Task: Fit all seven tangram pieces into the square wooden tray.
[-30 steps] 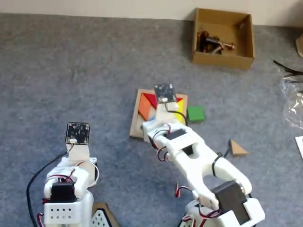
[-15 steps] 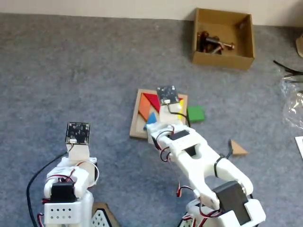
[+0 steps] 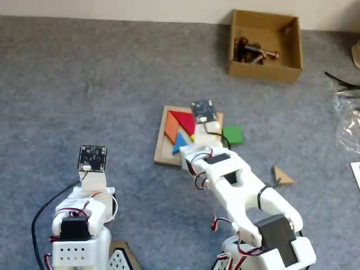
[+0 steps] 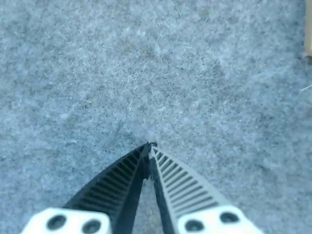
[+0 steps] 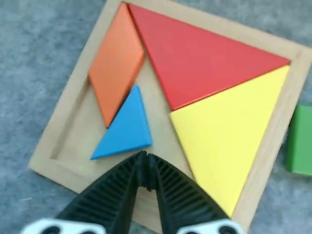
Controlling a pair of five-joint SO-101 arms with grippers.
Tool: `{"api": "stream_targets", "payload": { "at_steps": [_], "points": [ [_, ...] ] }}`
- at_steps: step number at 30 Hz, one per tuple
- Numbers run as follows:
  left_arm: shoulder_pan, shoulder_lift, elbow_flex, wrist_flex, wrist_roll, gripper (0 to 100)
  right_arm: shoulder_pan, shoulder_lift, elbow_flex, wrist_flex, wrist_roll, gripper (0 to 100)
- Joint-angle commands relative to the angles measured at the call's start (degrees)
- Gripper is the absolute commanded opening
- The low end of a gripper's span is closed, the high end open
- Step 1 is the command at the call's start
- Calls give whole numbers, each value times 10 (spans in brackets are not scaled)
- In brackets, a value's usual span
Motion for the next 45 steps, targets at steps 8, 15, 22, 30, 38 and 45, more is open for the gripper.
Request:
{"api": "stream_targets", "payload": {
  "at_steps": [8,15,22,30,38,45],
  "points": [
    [-7,-3,13,4,-4,7,4,-23,-2,-57,18,5],
    [-7,-3,13,4,-4,7,-1,-22,-2,-93,18,5],
    [-7,-3,13,4,-4,7,-33,-30,2,-94,18,5],
    [-7,-3,13,4,-4,7,-76,-30,-1,-37,10,5],
    [-7,-3,13,4,-4,7,-72,-25,-1,-31,-31,5],
    [-7,-3,13,4,-4,7,-51,-23,-1,-32,-31,5]
  ]
}}
